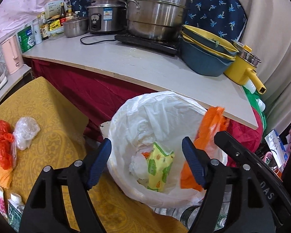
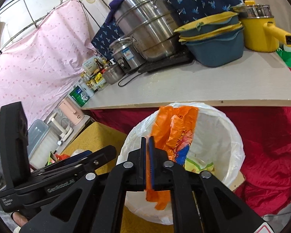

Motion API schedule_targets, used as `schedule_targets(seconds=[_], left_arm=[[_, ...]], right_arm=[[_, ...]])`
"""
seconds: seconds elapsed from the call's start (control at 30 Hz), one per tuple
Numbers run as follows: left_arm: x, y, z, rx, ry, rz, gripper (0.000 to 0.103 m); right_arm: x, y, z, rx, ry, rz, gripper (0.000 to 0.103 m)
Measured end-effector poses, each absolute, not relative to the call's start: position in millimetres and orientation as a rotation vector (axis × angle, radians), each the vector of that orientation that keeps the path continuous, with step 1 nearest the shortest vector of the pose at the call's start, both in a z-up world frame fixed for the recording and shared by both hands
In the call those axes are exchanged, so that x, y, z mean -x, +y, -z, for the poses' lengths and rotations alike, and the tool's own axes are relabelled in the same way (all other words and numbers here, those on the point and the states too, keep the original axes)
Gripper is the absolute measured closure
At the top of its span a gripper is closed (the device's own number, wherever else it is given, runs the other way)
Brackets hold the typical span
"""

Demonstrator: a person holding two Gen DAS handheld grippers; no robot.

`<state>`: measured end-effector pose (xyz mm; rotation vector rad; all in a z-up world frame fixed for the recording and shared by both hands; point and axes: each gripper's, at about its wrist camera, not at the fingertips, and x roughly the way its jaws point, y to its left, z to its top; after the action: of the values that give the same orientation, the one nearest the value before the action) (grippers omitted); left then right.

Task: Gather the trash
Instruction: 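Open both tools to drop the orange bag and tissue into the bin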

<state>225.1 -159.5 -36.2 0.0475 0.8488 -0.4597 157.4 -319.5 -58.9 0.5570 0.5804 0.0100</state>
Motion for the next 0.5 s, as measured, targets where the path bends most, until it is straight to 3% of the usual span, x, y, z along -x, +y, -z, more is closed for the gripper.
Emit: schedule_targets(seconds=[0.1, 0.4, 0.5], left_arm=[[-224.2, -150.1, 35.8, -0.042, 0.839, 0.433, 0.022], [-211.4, -119.3, 27.2, -0.023, 0.824, 0.384, 0.02], [-203.2, -105.7, 21.9, -0.011, 0.815, 0.367, 0.013]], right_arm=[[-158.4, -316.4, 60.7, -0.564, 0.587, -0.004, 0.087], [-143.7, -295.4, 42.7, -0.538, 0.559, -0.003, 0.056], [-136.0, -283.1, 34.0, -0.523, 0.552, -0.013, 0.054]])
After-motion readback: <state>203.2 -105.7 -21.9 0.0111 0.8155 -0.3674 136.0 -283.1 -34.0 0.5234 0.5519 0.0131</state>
